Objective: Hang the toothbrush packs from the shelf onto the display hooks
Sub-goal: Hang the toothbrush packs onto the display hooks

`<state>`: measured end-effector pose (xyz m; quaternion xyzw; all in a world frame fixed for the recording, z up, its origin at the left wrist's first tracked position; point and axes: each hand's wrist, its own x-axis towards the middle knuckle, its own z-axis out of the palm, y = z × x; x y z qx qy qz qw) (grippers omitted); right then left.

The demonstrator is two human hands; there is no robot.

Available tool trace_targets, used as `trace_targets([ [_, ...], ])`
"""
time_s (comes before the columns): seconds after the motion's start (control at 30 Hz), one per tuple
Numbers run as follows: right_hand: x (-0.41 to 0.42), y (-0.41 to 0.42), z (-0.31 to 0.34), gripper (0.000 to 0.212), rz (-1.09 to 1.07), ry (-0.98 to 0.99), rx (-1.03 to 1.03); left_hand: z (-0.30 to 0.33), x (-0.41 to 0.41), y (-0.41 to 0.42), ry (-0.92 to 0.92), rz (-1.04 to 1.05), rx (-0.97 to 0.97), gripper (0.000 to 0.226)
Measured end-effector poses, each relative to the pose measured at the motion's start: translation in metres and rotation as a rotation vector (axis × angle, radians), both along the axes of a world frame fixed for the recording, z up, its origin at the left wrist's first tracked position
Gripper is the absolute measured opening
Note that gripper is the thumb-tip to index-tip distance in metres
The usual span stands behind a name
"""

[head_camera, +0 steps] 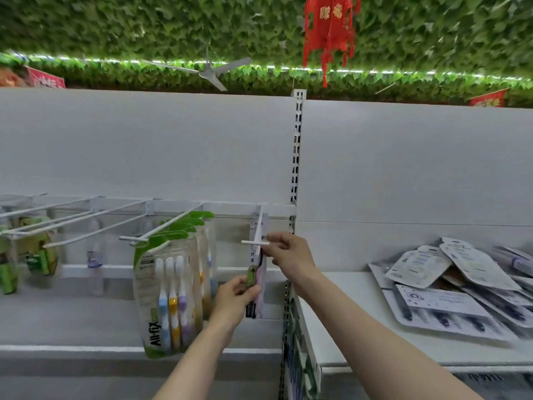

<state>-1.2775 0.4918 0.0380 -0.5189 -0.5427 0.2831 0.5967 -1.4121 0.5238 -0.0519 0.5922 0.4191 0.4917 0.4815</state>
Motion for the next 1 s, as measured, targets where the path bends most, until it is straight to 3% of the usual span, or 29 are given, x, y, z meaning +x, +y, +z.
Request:
trace_targets([
  [0.3, 0.006, 0.005, -0.012, 0.003, 0.032, -0.025, 0.003, -0.010, 0.002, 0.008, 0.029, 0.038, 0.006, 0.012],
  [0.37, 0.011, -0.002, -0.016, 0.014, 0.021, -0.102, -0.044, -0.011, 0.003, 0.003, 0.025, 0.090, -0.001, 0.016],
  [0.53, 0.056, -0.057, -0.011, 0.031, -0.046, -0.347, -0.168, -0.014, 0.016, -0.042, 0.141, 0.290, -0.088, 0.059],
  [0.73, 0.147, -0.162, 0.013, 0.039, -0.149, -0.813, -0.223, 0.030, 0.053, -0.139, 0.357, 0.338, 0.048, 0.061],
  [1.0, 0.262, -0.324, 0.043, 0.045, -0.294, -1.222, -0.279, 0.095, 0.172, -0.290, 0.720, -0.005, 0.433, 0.050],
])
